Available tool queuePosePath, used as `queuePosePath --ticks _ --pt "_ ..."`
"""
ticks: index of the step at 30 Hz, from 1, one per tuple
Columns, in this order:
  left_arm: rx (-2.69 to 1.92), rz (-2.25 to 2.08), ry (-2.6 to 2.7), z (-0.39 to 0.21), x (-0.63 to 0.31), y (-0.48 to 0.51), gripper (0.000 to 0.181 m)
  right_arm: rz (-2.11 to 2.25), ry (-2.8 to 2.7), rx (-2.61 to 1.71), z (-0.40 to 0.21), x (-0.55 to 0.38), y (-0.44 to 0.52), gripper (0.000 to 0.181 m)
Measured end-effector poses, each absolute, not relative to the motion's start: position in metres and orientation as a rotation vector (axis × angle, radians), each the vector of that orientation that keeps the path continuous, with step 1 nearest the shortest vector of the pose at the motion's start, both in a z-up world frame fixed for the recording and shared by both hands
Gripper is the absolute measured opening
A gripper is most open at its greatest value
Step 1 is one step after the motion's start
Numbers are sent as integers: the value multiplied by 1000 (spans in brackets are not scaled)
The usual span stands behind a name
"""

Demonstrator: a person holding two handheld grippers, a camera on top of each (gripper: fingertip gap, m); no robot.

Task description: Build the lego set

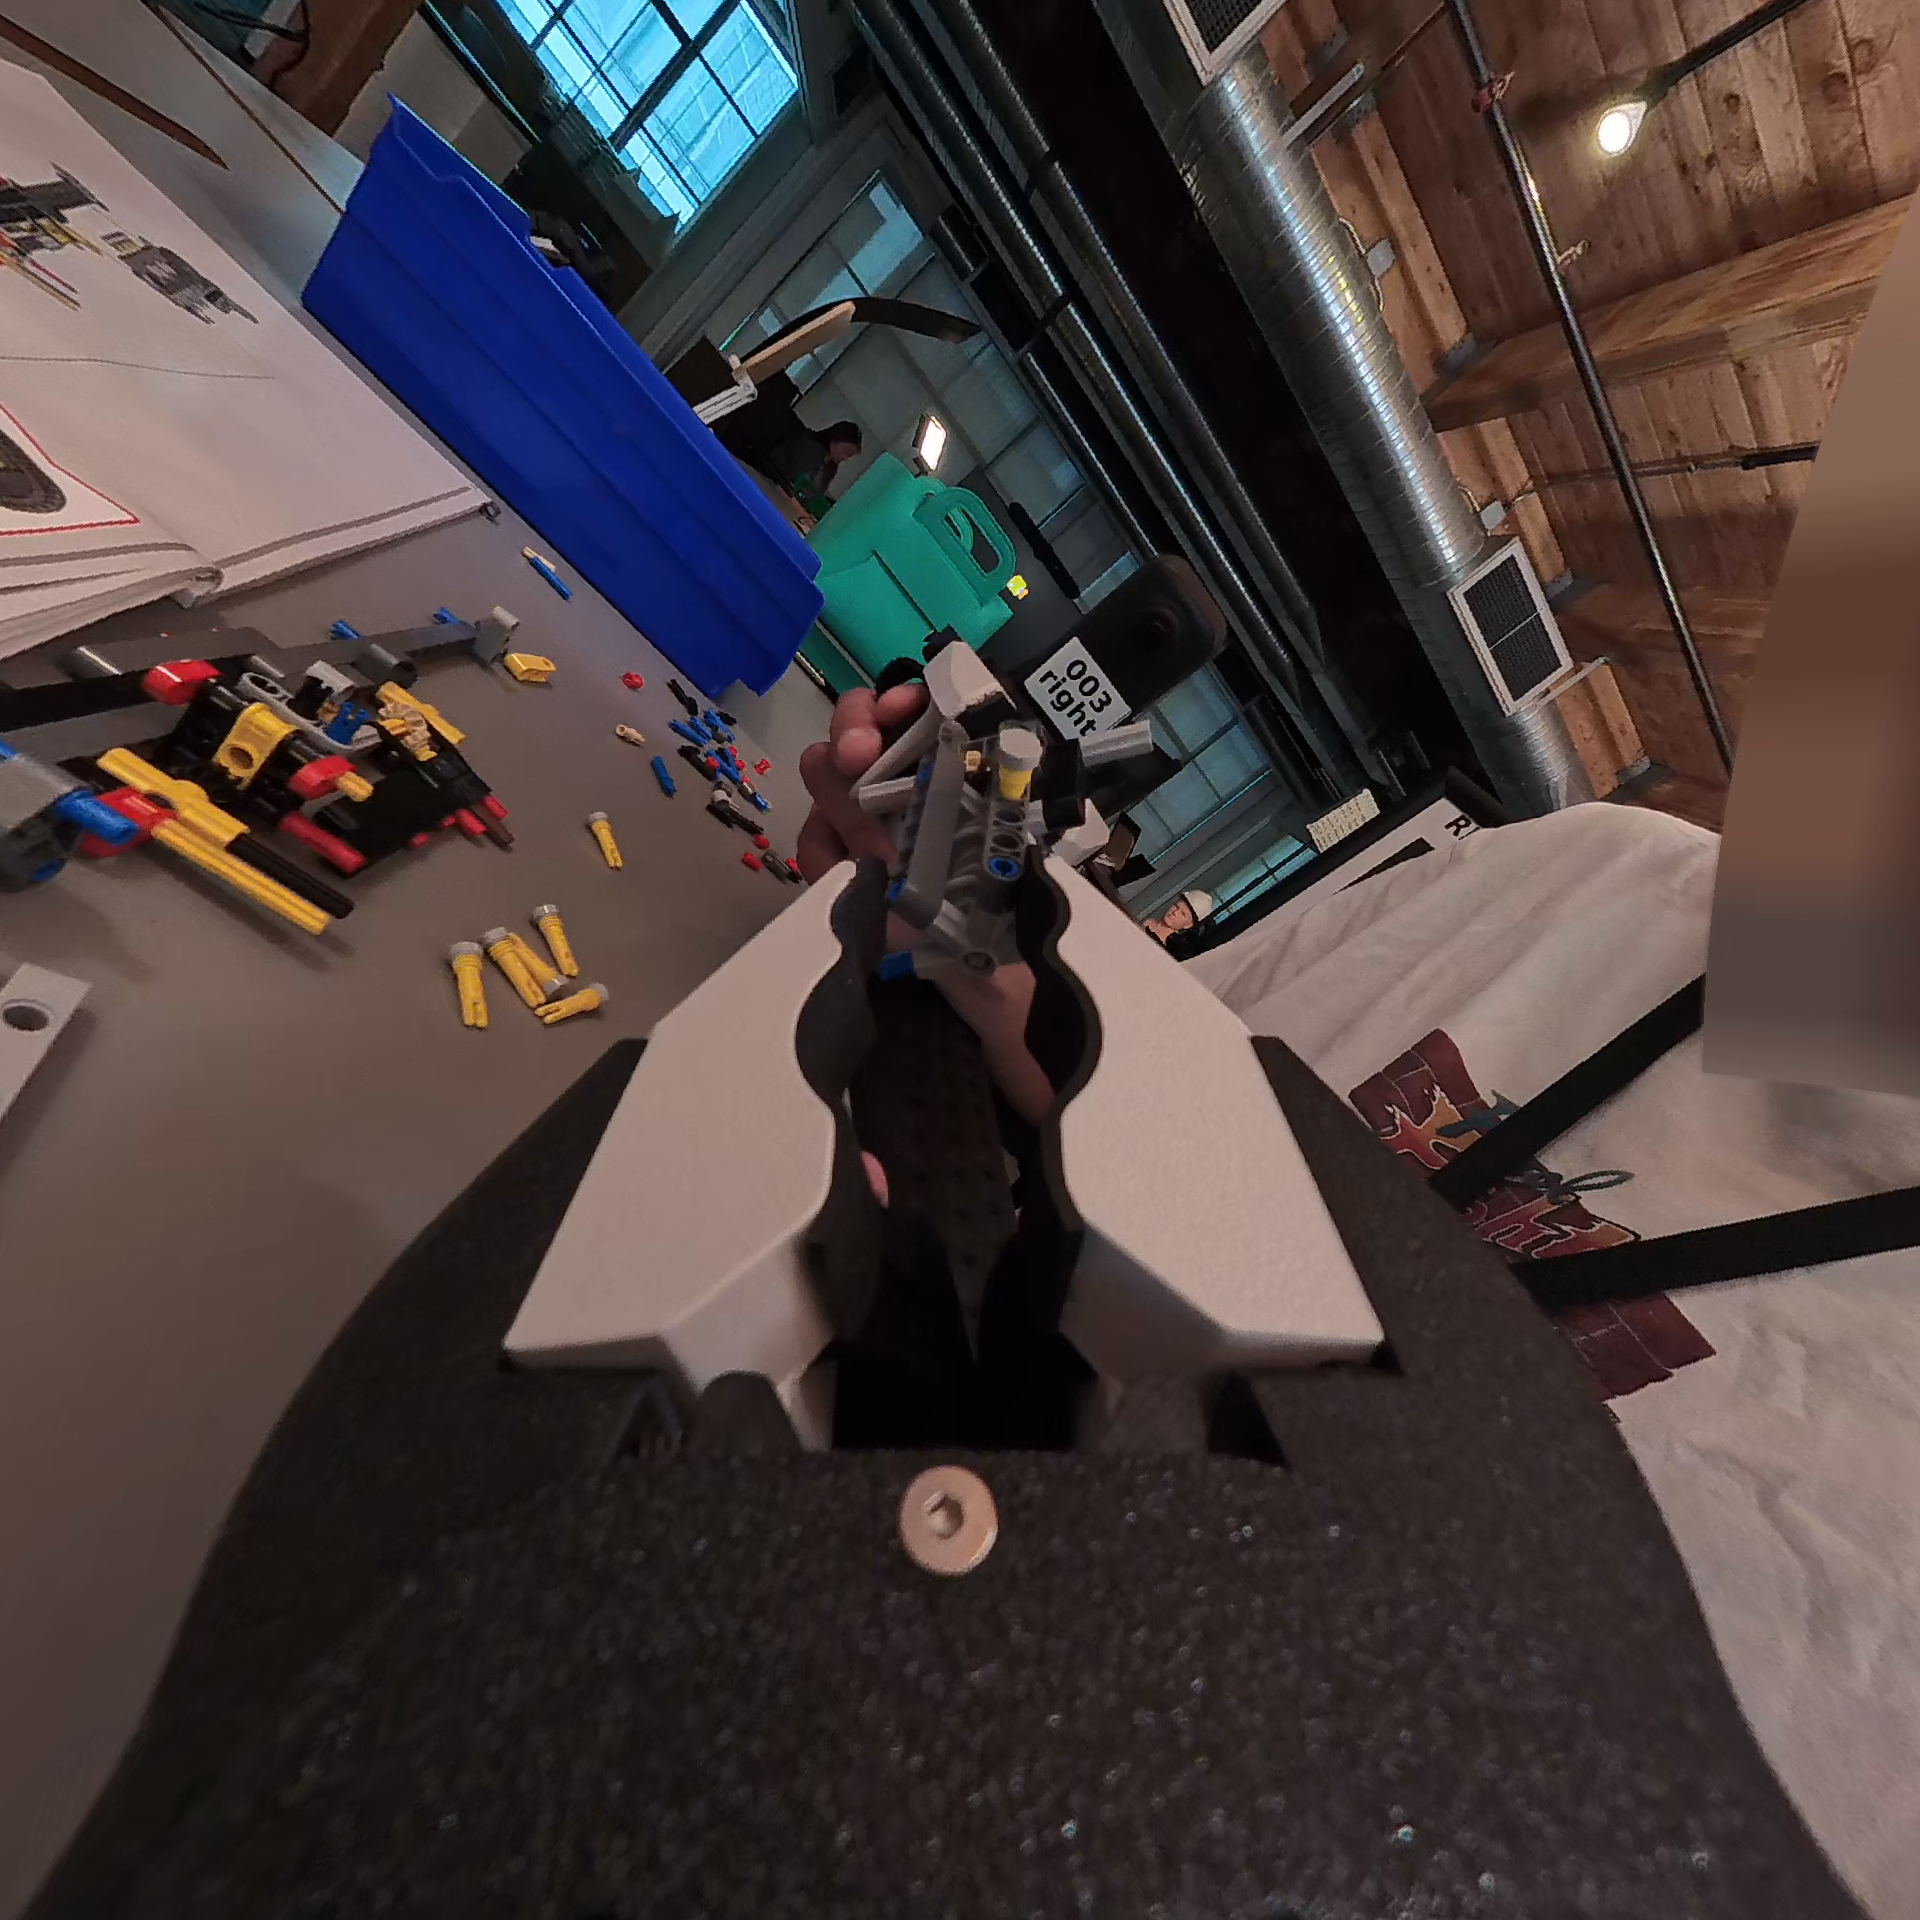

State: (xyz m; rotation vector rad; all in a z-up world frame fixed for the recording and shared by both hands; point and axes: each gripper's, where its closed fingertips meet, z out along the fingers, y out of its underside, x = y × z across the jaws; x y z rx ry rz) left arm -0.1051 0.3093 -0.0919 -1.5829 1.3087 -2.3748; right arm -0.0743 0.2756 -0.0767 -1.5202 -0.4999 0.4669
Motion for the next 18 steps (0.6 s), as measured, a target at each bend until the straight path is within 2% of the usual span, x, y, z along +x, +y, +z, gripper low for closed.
queuePosePath --ticks 9,18 --pt "-1582 -2358 1348 -94 -105 305 23 478 -537 -1541 -83 -86 279 45" --pt "-1598 -2360 1269 -92 -104 317 23 455 -511 -1525 -79 -78 276 42"
